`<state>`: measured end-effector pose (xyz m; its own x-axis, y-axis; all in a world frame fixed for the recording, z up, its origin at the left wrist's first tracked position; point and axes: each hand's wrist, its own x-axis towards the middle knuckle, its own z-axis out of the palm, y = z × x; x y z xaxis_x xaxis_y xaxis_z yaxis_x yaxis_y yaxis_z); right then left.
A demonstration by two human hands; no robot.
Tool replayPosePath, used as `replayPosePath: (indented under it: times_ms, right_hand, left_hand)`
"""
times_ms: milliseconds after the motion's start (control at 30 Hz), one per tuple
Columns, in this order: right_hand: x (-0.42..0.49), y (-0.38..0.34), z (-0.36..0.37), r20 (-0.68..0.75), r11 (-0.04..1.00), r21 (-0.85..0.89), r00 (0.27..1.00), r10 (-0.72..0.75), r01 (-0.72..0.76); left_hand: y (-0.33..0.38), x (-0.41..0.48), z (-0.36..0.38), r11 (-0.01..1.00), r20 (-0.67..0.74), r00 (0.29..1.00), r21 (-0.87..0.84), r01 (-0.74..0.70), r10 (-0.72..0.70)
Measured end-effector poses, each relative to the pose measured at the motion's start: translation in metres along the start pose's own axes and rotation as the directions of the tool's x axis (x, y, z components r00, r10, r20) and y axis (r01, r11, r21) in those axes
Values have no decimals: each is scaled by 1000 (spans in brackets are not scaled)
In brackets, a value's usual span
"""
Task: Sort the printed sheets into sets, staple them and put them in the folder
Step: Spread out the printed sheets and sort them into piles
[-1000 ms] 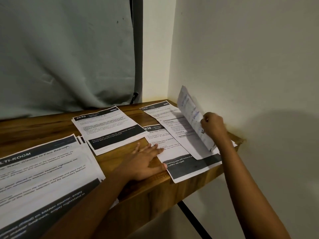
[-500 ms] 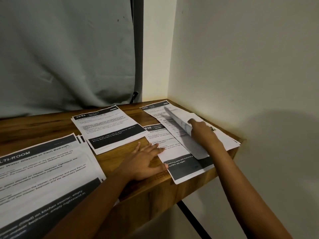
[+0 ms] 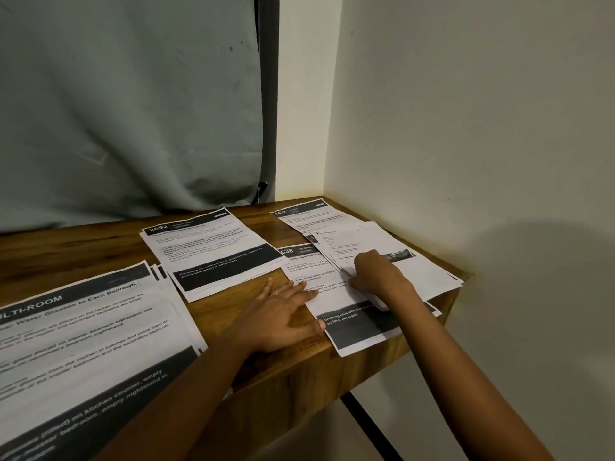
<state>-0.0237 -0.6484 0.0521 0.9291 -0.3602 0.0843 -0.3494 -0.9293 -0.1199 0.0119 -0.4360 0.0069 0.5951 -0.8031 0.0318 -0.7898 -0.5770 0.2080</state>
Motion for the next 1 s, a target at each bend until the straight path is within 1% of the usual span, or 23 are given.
replayPosePath:
  times_ms: [367,600,733,833,1000]
  right_hand:
    - [2,-7,0,-7,998,-52,1000,-17,17]
    - [5,-10,-1,-5,986,-148,997,-79,77]
    - [7,6,-8,-44,992,-93,995,-94,89]
    - [5,17,-9,-16,990,-5,989,-144,144]
    - [5,31,-7,14,975,-53,976,-218,218]
  left_hand:
    - [1,1,-1,1000,-1,1000,5,8,-8]
    - [0,-1,-1,1000,-4,1000,-7,8,-8]
    - [-1,-1,0,1000,-8,1000,-20,-1,1]
    - [-1,0,0,1000,-2,1000,-29,1,-1]
    - [0,0,0,1000,-2,1000,-16,-3,3]
